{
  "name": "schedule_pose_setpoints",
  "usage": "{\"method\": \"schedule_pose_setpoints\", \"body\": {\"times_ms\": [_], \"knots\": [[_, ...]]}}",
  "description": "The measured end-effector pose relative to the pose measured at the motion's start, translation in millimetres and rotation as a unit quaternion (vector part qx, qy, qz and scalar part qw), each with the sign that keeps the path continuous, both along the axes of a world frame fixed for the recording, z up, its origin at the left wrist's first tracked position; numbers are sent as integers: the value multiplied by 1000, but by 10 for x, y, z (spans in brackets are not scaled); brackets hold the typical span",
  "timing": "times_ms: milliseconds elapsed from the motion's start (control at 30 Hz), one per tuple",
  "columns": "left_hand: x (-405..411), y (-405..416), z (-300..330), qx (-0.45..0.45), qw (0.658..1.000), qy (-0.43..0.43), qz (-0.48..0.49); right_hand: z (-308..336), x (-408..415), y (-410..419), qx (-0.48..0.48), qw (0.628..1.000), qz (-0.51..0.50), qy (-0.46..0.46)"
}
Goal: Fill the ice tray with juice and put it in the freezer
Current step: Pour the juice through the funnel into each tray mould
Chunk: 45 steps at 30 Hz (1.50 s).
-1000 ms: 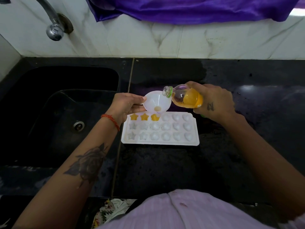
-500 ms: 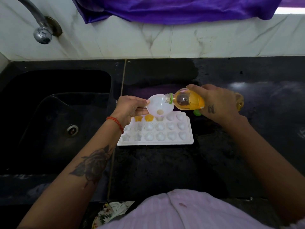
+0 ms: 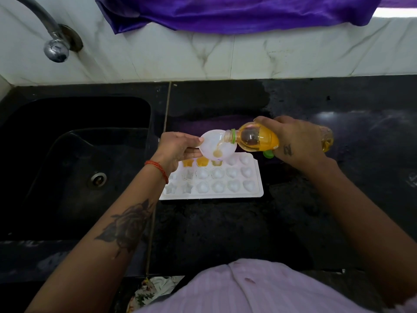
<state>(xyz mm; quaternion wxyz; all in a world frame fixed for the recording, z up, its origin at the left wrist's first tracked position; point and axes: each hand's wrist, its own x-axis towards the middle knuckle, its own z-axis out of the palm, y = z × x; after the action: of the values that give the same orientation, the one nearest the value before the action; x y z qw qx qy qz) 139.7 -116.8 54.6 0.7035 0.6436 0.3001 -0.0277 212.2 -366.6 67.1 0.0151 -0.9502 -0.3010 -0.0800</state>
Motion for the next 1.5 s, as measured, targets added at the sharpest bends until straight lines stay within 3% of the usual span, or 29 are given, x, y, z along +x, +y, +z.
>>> {"method": "schedule_pose_setpoints", "body": {"times_ms": [367, 1100, 1500], "knots": [[36, -50, 52, -40, 999, -19, -3, 43, -52, -100, 67, 995, -41, 66], [186, -243, -78, -11, 1000, -8, -29, 24, -32, -303, -28, 998, -42, -23], [209, -231, -52, -9, 1000, 1, -23, -5, -2, -289, 25, 998, -49, 3]]}}
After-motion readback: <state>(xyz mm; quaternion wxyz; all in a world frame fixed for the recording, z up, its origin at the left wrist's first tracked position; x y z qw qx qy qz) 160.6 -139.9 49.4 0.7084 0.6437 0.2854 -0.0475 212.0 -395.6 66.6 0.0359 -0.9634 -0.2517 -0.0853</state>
